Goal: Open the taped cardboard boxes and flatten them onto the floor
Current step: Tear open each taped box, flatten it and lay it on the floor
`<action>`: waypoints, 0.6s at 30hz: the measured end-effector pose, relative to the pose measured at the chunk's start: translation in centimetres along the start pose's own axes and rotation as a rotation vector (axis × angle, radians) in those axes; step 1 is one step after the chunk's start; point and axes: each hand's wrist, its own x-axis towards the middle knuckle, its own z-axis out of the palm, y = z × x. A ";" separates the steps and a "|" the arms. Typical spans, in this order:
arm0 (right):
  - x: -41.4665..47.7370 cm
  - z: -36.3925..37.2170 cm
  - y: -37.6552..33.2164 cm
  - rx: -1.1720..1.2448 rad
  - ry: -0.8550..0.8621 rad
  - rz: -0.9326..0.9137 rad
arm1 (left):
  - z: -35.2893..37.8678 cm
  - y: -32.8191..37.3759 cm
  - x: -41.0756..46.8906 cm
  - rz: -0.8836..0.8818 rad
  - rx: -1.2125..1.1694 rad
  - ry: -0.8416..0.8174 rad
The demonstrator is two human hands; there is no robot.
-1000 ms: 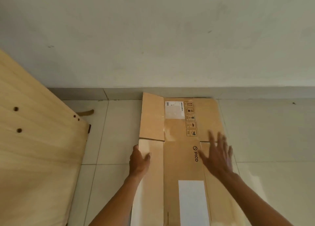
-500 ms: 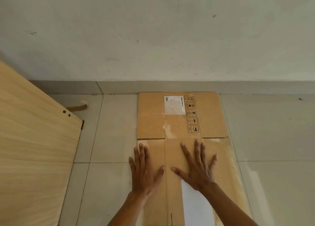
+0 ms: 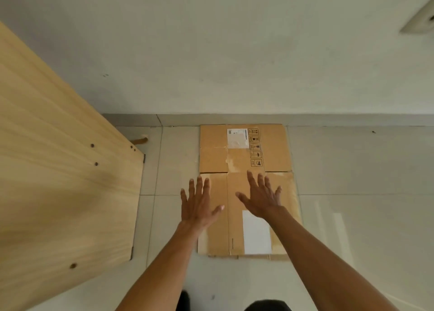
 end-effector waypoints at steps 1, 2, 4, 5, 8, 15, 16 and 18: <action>-2.2 -1.9 -0.7 0.012 -0.016 0.002 | -2.3 0.6 -2.3 -0.011 -0.015 -0.008; -4.5 -3.9 -1.4 0.017 -0.022 0.000 | -4.7 1.1 -4.7 -0.016 -0.029 -0.009; -9.6 -8.3 -2.7 0.011 -0.020 -0.018 | -9.7 2.2 -9.8 -0.022 -0.051 0.008; -12.3 -10.6 -3.4 0.005 -0.019 -0.026 | -12.2 2.6 -12.5 -0.027 -0.055 0.017; -20.2 -17.5 -5.5 -0.007 -0.021 -0.042 | -20.1 3.3 -20.7 -0.035 -0.054 0.024; -36.2 -33.6 -11.7 0.008 0.026 -0.089 | -37.6 2.8 -37.1 -0.029 -0.041 0.089; -37.8 -35.7 -12.9 0.009 0.043 -0.103 | -39.9 2.3 -38.6 -0.017 -0.032 0.128; -40.4 -39.4 -15.8 0.018 0.077 -0.138 | -44.1 0.7 -41.3 -0.006 -0.024 0.222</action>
